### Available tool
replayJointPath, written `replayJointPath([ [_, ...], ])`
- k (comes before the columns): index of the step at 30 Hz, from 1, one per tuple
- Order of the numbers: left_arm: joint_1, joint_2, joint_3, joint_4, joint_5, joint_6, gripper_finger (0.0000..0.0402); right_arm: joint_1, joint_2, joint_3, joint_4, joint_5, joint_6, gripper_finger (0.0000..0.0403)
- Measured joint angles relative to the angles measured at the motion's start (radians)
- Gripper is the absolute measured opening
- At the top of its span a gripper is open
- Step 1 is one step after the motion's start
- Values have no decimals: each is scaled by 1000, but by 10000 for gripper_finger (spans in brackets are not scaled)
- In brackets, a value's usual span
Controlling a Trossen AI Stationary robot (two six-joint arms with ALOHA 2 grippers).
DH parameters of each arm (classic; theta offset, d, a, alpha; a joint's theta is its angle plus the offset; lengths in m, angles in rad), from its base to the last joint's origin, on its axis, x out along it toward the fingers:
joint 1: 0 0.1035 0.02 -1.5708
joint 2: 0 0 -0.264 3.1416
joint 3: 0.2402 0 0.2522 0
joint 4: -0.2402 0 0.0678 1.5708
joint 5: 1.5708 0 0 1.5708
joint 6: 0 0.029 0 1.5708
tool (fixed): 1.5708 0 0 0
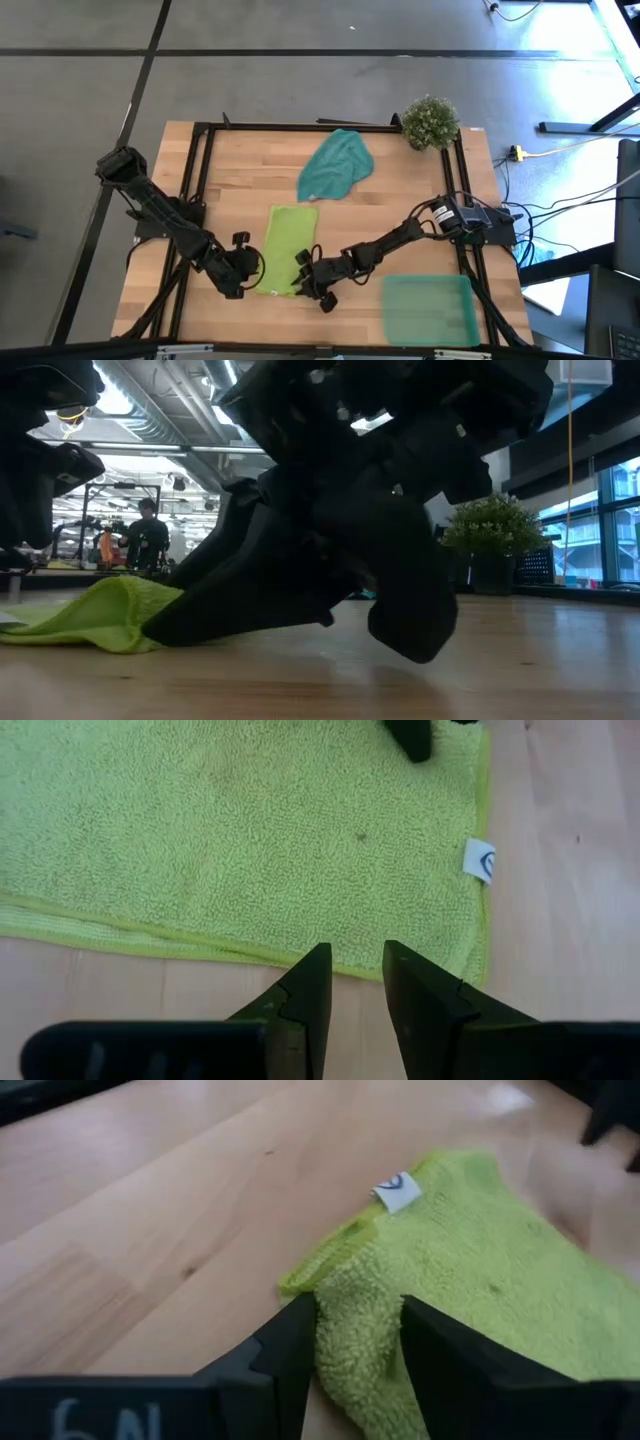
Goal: Roll microfiber towels into tight, uniform cylinder then place into a basket
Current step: Fold the green microfiber cloth
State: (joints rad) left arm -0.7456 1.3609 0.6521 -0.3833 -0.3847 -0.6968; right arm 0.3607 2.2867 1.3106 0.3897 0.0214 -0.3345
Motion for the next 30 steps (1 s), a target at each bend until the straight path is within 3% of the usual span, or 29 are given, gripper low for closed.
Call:
replayJointPath([
  [4,0,0,0,2,0,0,89,-1,1,0,-6,16,55,121],
  [10,0,0,0,2,-1,0,89,-11,-14,-3,-26,24,65,16],
  [22,0,0,0,2,-1,26,89,-26,-117,-6,-42,37,95,7],
  [30,0,0,1,2,0,27,89,-82,-163,-6,-120,196,199,5],
])
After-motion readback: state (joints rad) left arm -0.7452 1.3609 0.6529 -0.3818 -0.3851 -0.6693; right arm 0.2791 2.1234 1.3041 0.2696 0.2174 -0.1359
